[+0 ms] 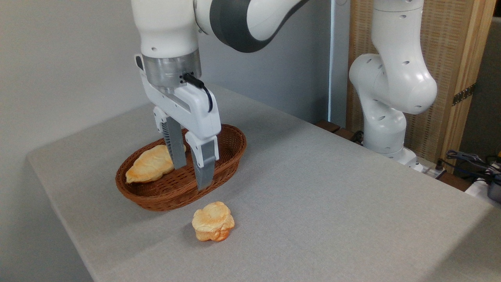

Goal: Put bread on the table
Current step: 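Open the gripper to release the roll and raise it away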

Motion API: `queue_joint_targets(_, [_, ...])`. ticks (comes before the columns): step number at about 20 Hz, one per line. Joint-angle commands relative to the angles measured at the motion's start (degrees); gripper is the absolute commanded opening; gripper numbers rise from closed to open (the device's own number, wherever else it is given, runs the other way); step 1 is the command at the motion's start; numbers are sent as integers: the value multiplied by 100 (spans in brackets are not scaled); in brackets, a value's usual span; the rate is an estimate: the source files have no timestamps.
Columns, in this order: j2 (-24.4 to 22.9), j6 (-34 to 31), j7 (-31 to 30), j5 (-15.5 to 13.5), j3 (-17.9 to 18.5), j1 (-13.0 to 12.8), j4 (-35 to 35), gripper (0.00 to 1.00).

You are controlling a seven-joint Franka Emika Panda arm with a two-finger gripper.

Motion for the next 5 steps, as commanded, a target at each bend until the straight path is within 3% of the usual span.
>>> queue_joint_targets(1, [-101, 53, -373, 47, -12, -28, 135, 100])
queue_joint_targets(5, [-74, 35, -338, 48, 40, -2, 127, 100])
